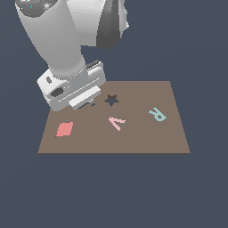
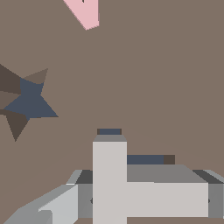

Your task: Insert a designated object into the corresponding slot on a board.

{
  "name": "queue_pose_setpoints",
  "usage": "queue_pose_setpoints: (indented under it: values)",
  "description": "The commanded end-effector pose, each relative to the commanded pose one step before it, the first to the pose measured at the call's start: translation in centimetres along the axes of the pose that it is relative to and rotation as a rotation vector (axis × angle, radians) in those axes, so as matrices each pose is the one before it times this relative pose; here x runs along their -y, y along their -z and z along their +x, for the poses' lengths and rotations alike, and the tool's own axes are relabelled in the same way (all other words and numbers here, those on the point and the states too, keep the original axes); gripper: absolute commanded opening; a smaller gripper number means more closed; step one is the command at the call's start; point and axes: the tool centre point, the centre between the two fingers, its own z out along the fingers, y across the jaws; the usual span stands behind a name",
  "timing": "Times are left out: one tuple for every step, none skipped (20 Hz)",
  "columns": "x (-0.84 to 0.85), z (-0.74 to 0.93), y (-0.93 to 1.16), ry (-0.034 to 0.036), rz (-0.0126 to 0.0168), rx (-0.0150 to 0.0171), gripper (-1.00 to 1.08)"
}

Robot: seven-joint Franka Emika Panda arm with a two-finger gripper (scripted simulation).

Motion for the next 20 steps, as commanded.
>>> queue_pose_setpoints:
  values:
    - [0.041,0.148,0.009,0.00217,0.00014,-0.00041,-1.0]
    - [0.027,0.023,-0.002,0.0,0.0,0.0,-1.0]
    - [-0.045,-0.089,-0.01,-0.00113,-0.00005,0.00038,-1.0]
    - [0.002,0.002,-0.04,0.0,0.0,0.0,-1.0]
    - [0.006,0.006,-0.121,0.0,0.0,0.0,-1.0]
    - [0.011,0.01,-0.203,0.0,0.0,0.0,-1.0]
    - [0.04,0.042,-0.263,0.00068,0.00007,-0.0001,-1.0]
    - [0.012,0.008,-0.203,0.0,0.0,0.0,-1.0]
    - [0.033,0.035,-0.121,0.00068,0.00007,-0.0001,-1.0]
    - [0.003,0.002,-0.041,0.0,0.0,0.0,-1.0]
    - [0.0,0.0,0.0,0.0,0.0,0.0,1.0]
    - [0.0,0.0,0.0,0.0,0.0,0.0,1.0]
    - [0.0,0.0,0.0,0.0,0.0,0.0,1.0]
    - [0.0,0.0,0.0,0.0,0.0,0.0,1.0]
    - [0.0,0.0,0.0,0.0,0.0,0.0,1.0]
    - [0.0,0.0,0.0,0.0,0.0,0.0,1.0]
    - [0.0,0.0,0.0,0.0,0.0,0.0,1.0]
    - [0.0,0.0,0.0,0.0,0.0,0.0,1.0]
    - [0.0,0.0,0.0,0.0,0.0,0.0,1.0]
    - [0.0,0.0,0.0,0.0,0.0,0.0,1.0]
